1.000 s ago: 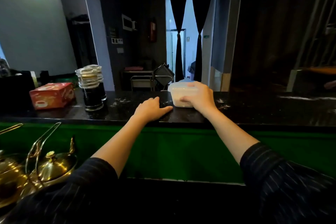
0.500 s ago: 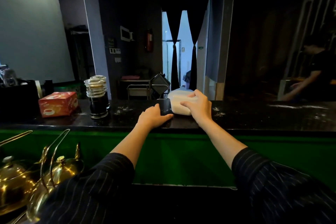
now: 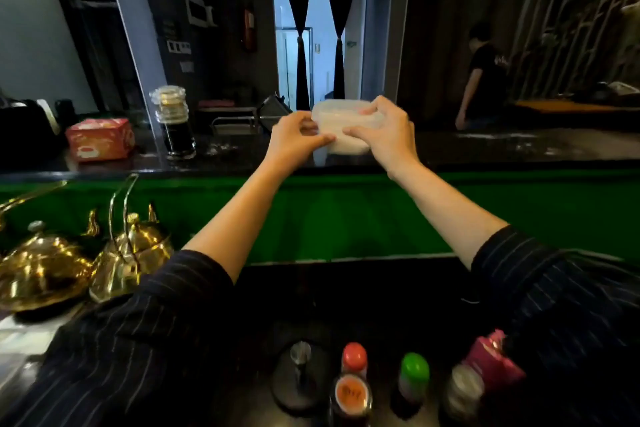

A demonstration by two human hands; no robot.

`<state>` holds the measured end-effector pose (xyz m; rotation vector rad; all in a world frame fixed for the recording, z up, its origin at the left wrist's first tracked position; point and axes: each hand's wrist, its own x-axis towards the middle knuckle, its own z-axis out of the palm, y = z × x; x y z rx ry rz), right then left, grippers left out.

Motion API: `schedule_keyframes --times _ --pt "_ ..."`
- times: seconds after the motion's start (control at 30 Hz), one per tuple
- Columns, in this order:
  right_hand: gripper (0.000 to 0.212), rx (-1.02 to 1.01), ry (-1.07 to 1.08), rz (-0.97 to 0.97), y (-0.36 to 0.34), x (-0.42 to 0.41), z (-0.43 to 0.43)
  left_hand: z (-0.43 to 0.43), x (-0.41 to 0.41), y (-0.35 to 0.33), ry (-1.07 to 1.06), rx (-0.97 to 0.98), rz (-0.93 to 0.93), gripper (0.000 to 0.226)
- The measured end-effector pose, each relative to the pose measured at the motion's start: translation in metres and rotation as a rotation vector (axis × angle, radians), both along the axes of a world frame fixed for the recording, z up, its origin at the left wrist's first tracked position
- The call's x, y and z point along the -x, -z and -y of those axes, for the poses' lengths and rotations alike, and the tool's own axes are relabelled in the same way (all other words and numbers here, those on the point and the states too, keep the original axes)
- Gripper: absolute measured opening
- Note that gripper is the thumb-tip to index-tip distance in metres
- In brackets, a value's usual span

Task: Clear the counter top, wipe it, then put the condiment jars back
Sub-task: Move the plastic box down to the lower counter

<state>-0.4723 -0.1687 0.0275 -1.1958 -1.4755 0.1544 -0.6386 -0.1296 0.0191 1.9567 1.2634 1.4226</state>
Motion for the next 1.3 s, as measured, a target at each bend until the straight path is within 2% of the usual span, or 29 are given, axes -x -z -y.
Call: schedule_keyframes --times 0.13,0.4,0.57,0.7,0.9,1.07,1.3 --pt "0.032 0.039 -0.004 -0.002 0.034 -0.018 0.055 0.053 -0.017 0.035 0.053 0.073 0.160 0.038" --pt "0.031 0.147 -0.033 -0.077 0.148 -0.061 0.159 0.166 -0.066 0.147 -0.011 0.203 0.192 0.044" --pt "0.031 0.258 -0.108 -0.135 0.210 -0.091 0.237 0.252 -0.096 0.218 -0.048 0.311 0.277 0.046" --pt "0.031 0.349 -0.170 -0.154 0.266 -0.105 0.286 0.311 -0.109 0.271 -0.104 0.391 0.238 0.038" --pt "0.028 0.495 -0.212 -0.203 0.319 -0.107 0.329 0.361 -0.114 0.315 -0.133 0.539 0.159 0.049" --pt "0.027 0.578 -0.226 -0.143 0.341 -0.102 0.328 0.370 -0.116 0.330 -0.170 0.622 0.102 0.053" --pt "0.029 0.610 -0.257 -0.013 0.355 -0.106 0.317 0.362 -0.112 0.347 -0.215 0.598 -0.010 0.051"
